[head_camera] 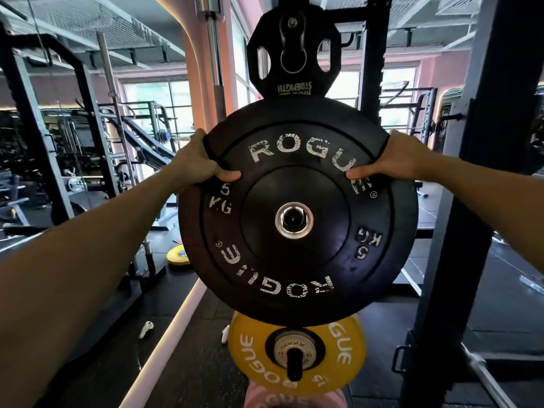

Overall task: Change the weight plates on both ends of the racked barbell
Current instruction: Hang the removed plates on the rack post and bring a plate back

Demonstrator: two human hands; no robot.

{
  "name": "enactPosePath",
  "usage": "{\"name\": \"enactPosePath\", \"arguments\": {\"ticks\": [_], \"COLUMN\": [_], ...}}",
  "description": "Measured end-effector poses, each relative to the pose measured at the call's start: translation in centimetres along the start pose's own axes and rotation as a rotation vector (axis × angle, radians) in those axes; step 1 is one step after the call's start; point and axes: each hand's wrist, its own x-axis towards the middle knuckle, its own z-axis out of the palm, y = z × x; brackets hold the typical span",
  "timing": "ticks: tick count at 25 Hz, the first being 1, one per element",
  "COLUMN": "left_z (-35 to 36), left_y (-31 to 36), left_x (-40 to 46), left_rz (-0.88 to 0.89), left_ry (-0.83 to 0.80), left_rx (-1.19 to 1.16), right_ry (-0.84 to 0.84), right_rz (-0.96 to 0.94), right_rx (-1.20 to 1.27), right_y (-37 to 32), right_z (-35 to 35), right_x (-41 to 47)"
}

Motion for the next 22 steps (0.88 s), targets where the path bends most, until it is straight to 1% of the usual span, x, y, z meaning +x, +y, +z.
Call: {"name": "enactPosePath", "arguments": {"ticks": [4, 6, 13, 18, 22], "left_z": [1.2, 2.3, 5.4, 7.6, 9.0], "left_y": [-1.4, -2.2, -4.4, -5.6, -7.2], "left_x": [2.1, 3.0, 7.3, 11.5, 14.5], "left_rz": [-0.010, -0.004, 0.041, 0.044, 0.033], "left_ry": [0.014, 0.017, 0.073, 0.105, 0.127], "left_rx": [0.024, 0.026, 0.040, 0.065, 0.034], "right_ry": [0.001, 0.004, 0.131, 0.170, 0.207], "right_rz": [-0.001, 0.031, 0.175, 0.206, 0.176], "right_rx": [-0.017, -0.014, 0.057, 0.102, 0.144], "right_y": [0.7, 1.3, 6.8, 8.4, 9.2], "right_z": [1.3, 2.3, 6.5, 8.4, 9.5], "right_x": [1.4, 2.3, 8.1, 11.5, 14.2]}}
